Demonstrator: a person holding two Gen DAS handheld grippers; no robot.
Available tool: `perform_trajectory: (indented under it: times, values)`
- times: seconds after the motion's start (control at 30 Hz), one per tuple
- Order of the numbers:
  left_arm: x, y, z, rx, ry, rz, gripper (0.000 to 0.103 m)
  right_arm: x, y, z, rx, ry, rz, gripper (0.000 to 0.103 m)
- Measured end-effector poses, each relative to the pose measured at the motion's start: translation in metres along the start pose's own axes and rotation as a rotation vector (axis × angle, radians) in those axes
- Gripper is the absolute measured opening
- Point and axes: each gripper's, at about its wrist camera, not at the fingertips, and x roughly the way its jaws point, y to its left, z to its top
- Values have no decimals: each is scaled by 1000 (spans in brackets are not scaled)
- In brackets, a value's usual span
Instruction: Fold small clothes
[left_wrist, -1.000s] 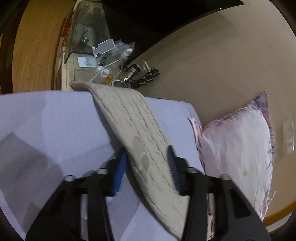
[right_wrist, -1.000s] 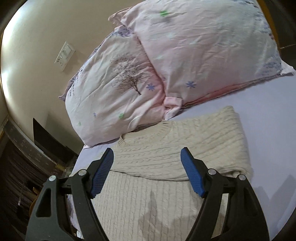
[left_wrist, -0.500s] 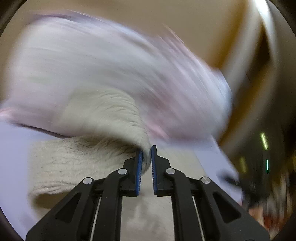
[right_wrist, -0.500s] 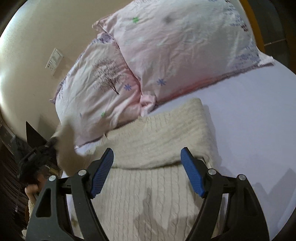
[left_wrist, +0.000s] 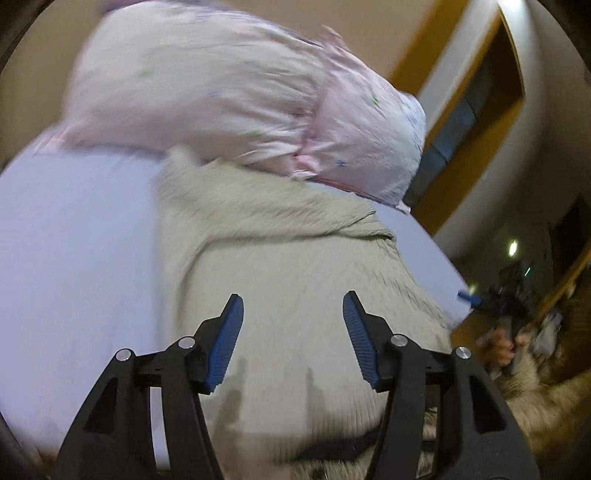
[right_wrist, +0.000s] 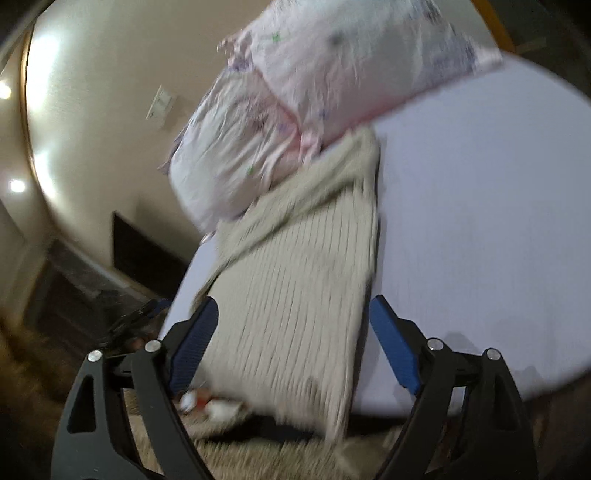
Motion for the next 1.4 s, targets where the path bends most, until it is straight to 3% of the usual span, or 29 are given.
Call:
perform_trajectory:
  times: [0.13, 0.23, 0.3, 0.4, 0.53, 0.57, 0.63, 0.7, 0.73, 0.8, 0.93, 1.03, 1.17, 1.3, 1.37, 1.4]
  values:
    - [-37, 37, -59, -144, -1, -7, 69, -7, -9, -42, 20, 124, 7, 84]
    - [-35, 50, -90, -194, 35, -39, 71, 8, -23, -62, 77, 200, -19, 84]
    - [-28, 54, -102, -200, 59, -55, 75, 20, -37, -69, 137, 215, 32, 83]
    - [-4, 60, -111, -254, 78, -100, 75, 38, -47, -76, 200, 213, 164, 72]
    - [22, 57, -116, -276, 82, -142, 75, 57, -47, -81, 237, 223, 261, 44]
    - [28, 56, -117, -284, 79, -157, 72, 59, -47, -82, 240, 222, 276, 32]
    - [35, 56, -118, -302, 81, -182, 59, 64, -44, -81, 232, 219, 298, 12]
    - [43, 57, -121, -335, 107, -199, 20, 58, -38, -79, 199, 199, 306, 9]
    - [43, 58, -123, -344, 113, -201, 12, 54, -33, -77, 176, 185, 309, 9]
    - [41, 57, -122, -361, 115, -214, 8, 44, -16, -66, 119, 146, 326, 8]
    - [24, 40, -89, -298, 59, -242, 8, 29, 30, -22, -40, 62, 333, 8]
    - [14, 31, -30, -229, -53, -224, 8, 30, 64, 28, -163, -8, 331, 8]
    - [34, 49, 71, -246, -230, -130, 8, 57, 93, 105, -244, -122, 286, 8]
    - [102, 74, 148, -282, -235, 22, 8, 110, 72, 179, -158, -223, 153, 8]
    - [137, 83, 166, -289, -205, 84, 8, 136, 48, 200, -88, -244, 46, 8]
    - [157, 92, 173, -313, -167, 111, 8, 156, 33, 209, -35, -242, -51, 8]
